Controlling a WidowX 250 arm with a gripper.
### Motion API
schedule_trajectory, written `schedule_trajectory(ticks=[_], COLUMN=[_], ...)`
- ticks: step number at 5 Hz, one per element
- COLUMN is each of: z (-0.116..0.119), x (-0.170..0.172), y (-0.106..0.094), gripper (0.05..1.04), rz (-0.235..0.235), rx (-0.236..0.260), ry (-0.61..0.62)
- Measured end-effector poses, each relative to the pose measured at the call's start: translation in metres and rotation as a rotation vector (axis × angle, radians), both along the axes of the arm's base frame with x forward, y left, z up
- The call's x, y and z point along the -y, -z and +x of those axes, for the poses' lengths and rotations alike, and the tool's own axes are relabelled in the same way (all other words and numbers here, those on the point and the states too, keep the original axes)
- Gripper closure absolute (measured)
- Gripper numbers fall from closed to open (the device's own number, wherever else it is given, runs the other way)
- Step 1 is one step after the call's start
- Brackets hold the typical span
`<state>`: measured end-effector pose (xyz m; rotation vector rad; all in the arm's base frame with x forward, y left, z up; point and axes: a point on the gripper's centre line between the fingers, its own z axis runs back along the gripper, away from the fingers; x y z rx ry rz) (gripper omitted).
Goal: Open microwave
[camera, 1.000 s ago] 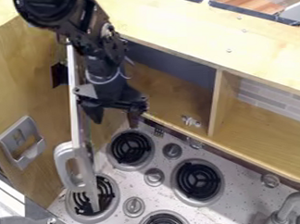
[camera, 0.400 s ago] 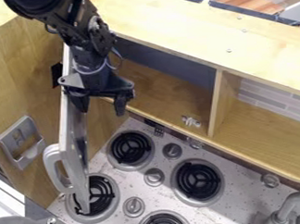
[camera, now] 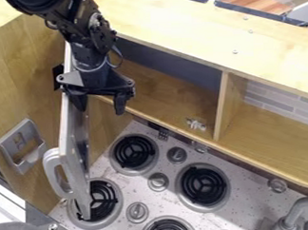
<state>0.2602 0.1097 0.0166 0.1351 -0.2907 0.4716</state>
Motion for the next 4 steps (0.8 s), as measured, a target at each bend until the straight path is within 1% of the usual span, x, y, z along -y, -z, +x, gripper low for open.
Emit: schedule_trajectory(ticks=[1,2,4], z=[0.0,0.004,0.006], x=[0.001,0.011,0.052], y=[0.0,0.001,0.005], gripper=[0.084,0.083,0.085], rz=[-0.008,-0.031,-0.08], rx=[0.002,0.01,-0.024], ry=[-0.003,0.034,0.166])
